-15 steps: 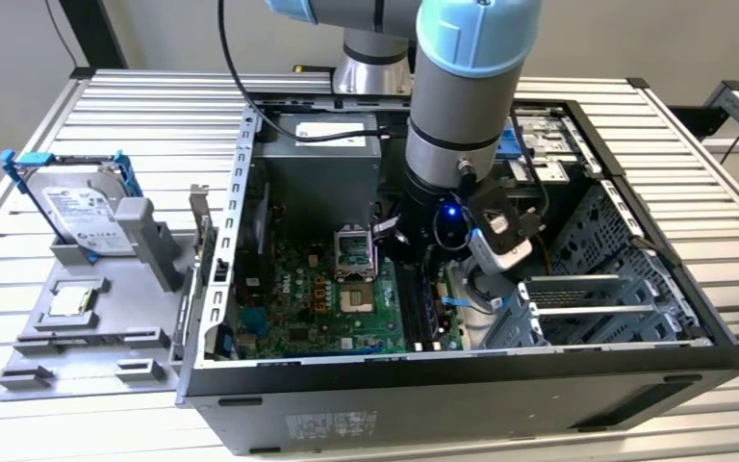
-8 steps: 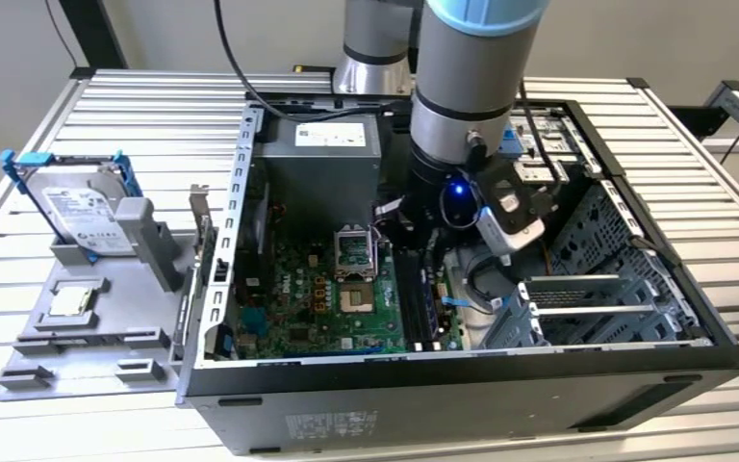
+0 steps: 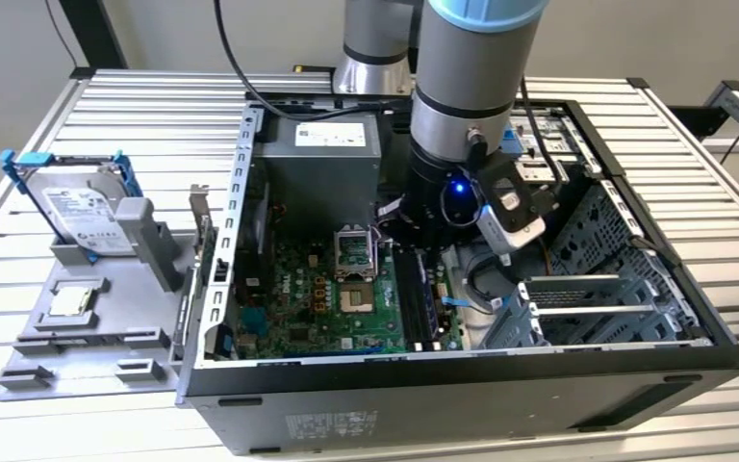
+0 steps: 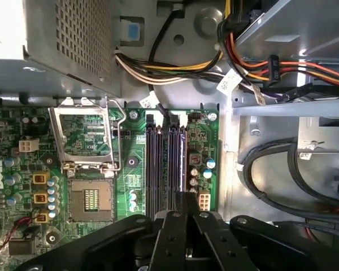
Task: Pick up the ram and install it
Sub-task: 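Press down the ram until it locks into place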
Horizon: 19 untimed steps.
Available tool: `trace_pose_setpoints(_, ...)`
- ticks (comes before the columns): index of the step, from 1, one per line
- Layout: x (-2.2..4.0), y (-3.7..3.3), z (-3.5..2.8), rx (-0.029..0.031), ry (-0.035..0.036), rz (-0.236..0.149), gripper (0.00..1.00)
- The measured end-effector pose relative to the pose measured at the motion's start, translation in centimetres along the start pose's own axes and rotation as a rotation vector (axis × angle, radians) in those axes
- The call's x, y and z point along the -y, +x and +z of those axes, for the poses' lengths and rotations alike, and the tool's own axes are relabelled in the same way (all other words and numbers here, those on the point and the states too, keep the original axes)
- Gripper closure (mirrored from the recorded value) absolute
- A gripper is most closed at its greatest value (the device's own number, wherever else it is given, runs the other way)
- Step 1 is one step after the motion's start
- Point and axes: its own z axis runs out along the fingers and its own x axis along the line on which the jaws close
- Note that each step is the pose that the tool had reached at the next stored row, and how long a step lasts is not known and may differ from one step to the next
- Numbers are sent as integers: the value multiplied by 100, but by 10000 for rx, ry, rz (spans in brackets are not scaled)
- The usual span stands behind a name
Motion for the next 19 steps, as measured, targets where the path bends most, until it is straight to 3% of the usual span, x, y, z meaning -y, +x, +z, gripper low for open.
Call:
trace_pose_setpoints(16,0,0,0,47,-1,-3,100)
trace_pose_setpoints(19,0,1,-1,49,-14,-225,100)
